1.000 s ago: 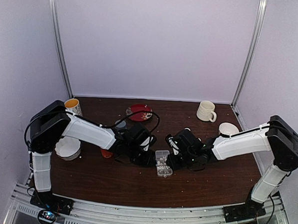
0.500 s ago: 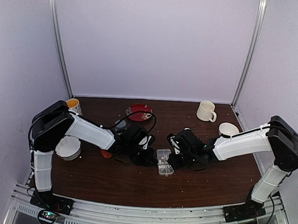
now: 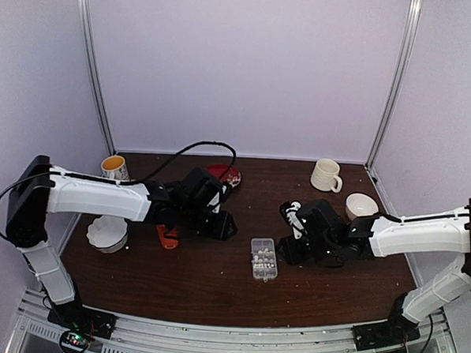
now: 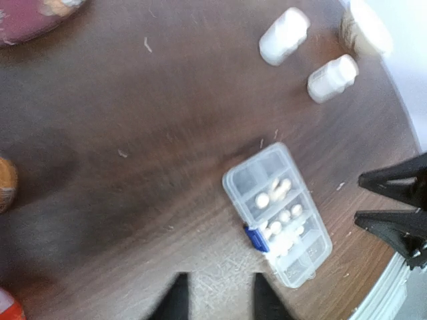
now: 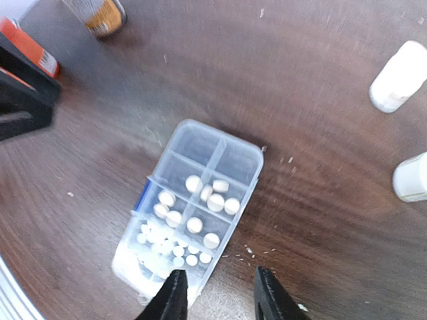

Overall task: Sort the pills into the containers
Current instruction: Close the lid of the pill container on the pill container, then pick up the pill bottle from the center of the board.

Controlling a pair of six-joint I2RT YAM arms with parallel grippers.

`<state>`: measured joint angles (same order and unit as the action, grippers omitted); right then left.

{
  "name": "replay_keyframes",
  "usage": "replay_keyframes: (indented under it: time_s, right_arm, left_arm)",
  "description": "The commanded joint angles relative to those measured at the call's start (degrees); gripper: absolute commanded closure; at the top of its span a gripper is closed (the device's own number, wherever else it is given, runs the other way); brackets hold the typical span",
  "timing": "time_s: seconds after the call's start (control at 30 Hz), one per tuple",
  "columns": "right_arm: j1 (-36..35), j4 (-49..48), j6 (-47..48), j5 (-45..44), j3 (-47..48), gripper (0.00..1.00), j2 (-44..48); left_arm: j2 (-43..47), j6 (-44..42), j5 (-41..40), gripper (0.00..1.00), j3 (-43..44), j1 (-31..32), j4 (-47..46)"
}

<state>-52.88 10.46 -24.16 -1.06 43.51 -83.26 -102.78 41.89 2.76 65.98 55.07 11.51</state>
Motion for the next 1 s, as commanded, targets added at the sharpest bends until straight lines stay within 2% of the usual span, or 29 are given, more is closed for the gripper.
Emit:
replay_keyframes:
  time_s: [0.0,0.1,0.13,0.27,0.37,0.53,0.67,0.87,0.97]
  right_arm:
    - [0.2,0.8,2.3,-5.3,-1.3,0.51,7.0]
    - [0.2,0.9,3.0,-6.7,-1.9,0.31,10.2]
    - [0.3,0.9,3.1,-7.3,-2.0,0.25,11.2]
    - [0.3,0.5,3.1,-10.8,-3.3,0.06,15.5]
    - [0.3,-1.6,3.1,-13.3,-5.3,0.01,19.5]
    - [0.4,-2.1,3.5,-16.6,-7.0,0.00,23.6]
    - [0.4,-2.0,3.9,-17.5,-8.0,0.00,26.1]
    - [0.4,-1.0,3.5,-18.5,-8.7,0.00,27.1]
    - [0.4,-0.7,3.2,-18.3,-8.9,0.00,27.3]
  left_arm:
    - [12.1,-3.7,-14.4,0.47,-1.7,-0.1,9.8]
    - [18.7,-3.5,-19.6,0.07,-3.4,-0.2,15.9]
    - [20.7,-3.9,-20.7,0.03,-3.9,-0.2,17.4]
    - [26.8,-5.9,-20.8,0.02,-6.2,-2.2,21.7]
    - [29.1,-5.0,-22.3,0.02,-7.7,-5.1,24.9]
    - [29.3,-4.9,-21.7,0.02,-10.0,-10.2,26.9]
    - [26.1,-6.4,-17.9,0.03,-10.0,-13.7,26.5]
    - [22.1,-8.1,-13.3,0.03,-8.3,-14.8,25.1]
    - [20.0,-8.4,-13.7,0.05,-7.4,-15.0,25.5]
